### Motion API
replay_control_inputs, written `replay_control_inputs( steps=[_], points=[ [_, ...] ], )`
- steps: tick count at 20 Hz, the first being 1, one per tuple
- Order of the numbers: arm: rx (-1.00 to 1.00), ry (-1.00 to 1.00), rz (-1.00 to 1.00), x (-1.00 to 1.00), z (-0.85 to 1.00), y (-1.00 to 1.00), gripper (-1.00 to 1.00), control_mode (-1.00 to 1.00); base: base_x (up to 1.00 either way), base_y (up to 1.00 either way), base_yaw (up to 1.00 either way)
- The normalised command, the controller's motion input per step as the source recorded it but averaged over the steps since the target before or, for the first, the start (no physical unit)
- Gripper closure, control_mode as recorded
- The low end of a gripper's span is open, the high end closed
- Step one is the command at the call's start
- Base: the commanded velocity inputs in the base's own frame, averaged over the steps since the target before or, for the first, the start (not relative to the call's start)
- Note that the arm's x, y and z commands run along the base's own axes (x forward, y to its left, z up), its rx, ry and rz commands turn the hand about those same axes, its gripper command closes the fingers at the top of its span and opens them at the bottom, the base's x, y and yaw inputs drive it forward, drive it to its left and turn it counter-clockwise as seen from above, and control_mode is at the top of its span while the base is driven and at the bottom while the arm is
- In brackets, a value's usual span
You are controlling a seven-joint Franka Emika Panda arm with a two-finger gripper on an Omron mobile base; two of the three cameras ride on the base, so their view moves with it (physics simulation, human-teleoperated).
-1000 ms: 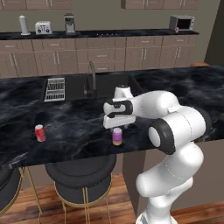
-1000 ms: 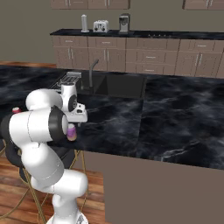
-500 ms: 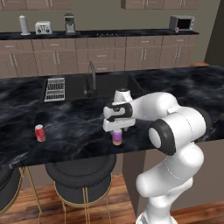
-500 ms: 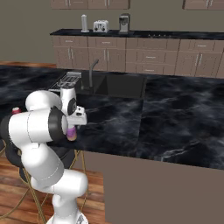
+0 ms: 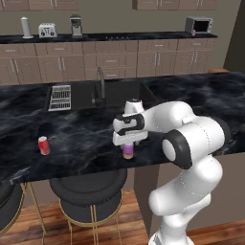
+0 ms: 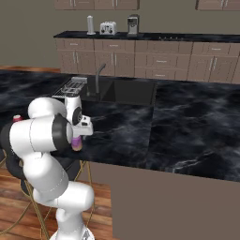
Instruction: Four empty soda cans are scattered around the kitchen. Gather all the cans and cluster them next to the stove for recycling.
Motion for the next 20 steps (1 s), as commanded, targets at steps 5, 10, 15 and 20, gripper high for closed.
replay_control_inputs(
  steps=[5,10,15,20],
  points=[
    [0.0,0.0,0.0,-0.02,-0.11,0.04,-1.0,-1.0,0.0,0.0,0.0],
    [0.0,0.0,0.0,-0.06,-0.13,0.06,-1.0,-1.0,0.0,0.0,0.0],
    [0.0,0.0,0.0,-0.01,-0.11,0.04,-1.0,-1.0,0.0,0.0,0.0],
    [0.0,0.01,0.0,0.0,-0.01,0.0,1.0,-1.0,0.0,0.0,0.0]
  ],
)
